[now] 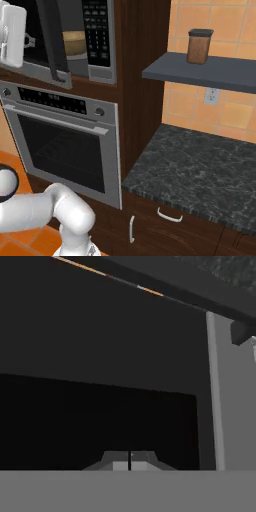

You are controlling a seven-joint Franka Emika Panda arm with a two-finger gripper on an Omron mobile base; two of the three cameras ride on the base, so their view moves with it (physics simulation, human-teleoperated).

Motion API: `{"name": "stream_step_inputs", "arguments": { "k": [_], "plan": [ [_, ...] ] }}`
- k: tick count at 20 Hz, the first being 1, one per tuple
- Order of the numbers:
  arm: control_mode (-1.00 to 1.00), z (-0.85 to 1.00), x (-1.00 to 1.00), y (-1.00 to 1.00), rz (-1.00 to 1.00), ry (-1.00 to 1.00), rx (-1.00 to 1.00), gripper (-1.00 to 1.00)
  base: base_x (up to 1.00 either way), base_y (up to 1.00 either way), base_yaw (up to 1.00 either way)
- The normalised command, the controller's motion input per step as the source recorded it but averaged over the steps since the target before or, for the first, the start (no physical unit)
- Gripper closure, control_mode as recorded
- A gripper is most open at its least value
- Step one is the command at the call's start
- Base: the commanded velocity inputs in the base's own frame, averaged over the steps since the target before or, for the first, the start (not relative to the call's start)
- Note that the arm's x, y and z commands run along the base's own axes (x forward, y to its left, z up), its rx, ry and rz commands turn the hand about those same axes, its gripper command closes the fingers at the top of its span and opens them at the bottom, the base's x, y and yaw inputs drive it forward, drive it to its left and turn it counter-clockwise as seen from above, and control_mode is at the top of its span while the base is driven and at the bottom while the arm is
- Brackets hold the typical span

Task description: Open the microwave, place the bowl with waffle inside the microwave, then close the microwave door and turn it on.

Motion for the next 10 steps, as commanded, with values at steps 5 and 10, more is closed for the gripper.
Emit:
{"name": "stream_step_inputs", "arguments": {
  "k": [5,10],
  "plan": [
    [-1.0,-0.12,1.0,-0.94,0.22,0.08,0.17,1.0,0.0,0.0,0.0],
    [-1.0,-0.46,1.0,-0.68,0.2,0.04,0.06,1.0,0.0,0.0,0.0]
  ]
}}
